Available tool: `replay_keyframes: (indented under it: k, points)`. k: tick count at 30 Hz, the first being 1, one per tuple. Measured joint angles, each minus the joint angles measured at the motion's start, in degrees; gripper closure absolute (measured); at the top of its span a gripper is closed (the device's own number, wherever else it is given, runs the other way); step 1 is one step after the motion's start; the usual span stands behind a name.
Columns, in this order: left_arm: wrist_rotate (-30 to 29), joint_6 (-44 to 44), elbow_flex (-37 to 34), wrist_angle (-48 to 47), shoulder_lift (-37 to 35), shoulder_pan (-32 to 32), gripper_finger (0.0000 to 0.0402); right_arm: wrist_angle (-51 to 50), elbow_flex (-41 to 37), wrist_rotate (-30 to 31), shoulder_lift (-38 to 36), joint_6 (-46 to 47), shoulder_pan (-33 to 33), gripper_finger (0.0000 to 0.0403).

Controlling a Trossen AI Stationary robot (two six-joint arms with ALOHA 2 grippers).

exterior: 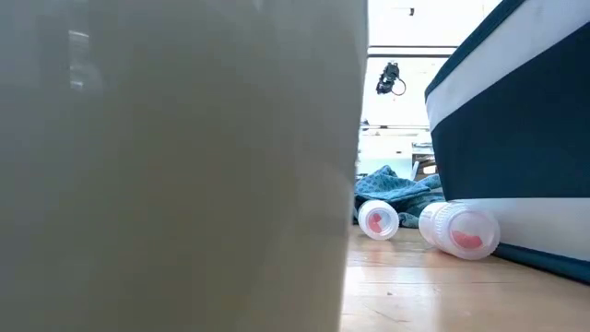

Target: Pick & place medical supplies in basket/bin

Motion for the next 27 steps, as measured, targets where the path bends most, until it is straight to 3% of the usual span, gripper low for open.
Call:
replay_keyframes:
  k: [27]
  points:
    - [0.0, 0.0, 0.0, 0.0, 0.0, 0.0, 0.0282, 0.0, 0.0, 0.0, 0.0, 0.0, 0.0, 0.0387]
